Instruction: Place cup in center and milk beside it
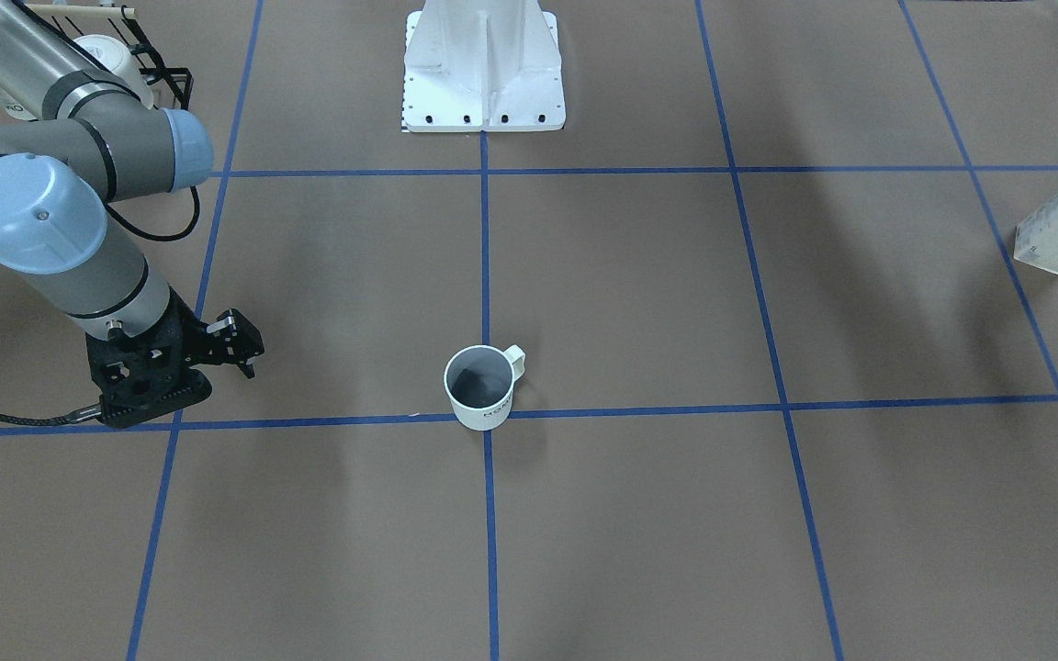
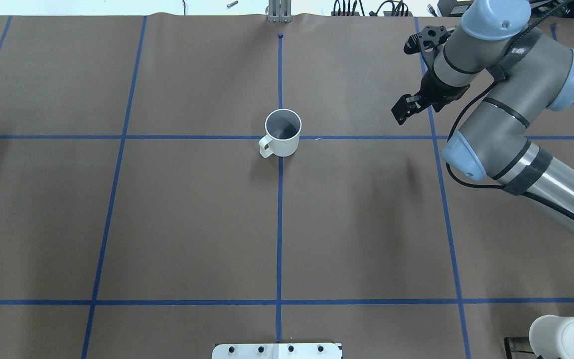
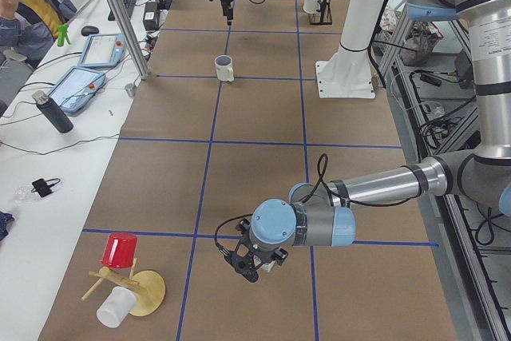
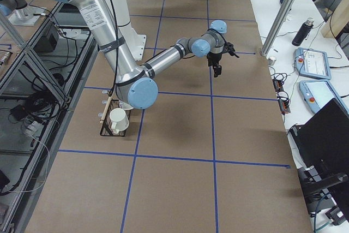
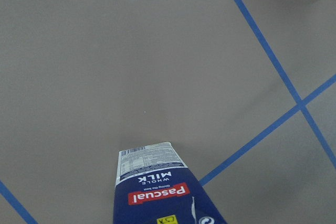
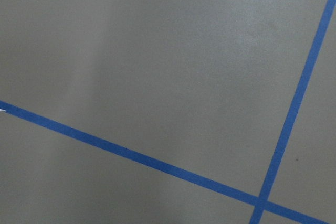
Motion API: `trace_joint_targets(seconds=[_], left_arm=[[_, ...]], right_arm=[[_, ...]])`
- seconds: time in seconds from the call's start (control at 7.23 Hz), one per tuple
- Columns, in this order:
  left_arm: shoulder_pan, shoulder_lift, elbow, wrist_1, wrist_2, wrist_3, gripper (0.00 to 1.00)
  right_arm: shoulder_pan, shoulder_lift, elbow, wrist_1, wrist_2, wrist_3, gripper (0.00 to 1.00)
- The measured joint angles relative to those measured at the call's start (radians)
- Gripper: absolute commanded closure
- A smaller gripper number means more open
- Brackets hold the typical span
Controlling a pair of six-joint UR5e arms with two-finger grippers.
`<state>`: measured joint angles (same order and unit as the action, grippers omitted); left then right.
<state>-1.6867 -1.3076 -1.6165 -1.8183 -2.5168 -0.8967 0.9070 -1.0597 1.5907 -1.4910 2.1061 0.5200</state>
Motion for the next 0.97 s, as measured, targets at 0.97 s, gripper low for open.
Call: trace_joint_targets(seconds=[0.97], left_arm=[[0.024,0.008,0.006,-0.002,-0.022,-0.001,0.02]], right_arm=[[0.001,-0.003,0.003,0.000,0.000,0.000,0.00]])
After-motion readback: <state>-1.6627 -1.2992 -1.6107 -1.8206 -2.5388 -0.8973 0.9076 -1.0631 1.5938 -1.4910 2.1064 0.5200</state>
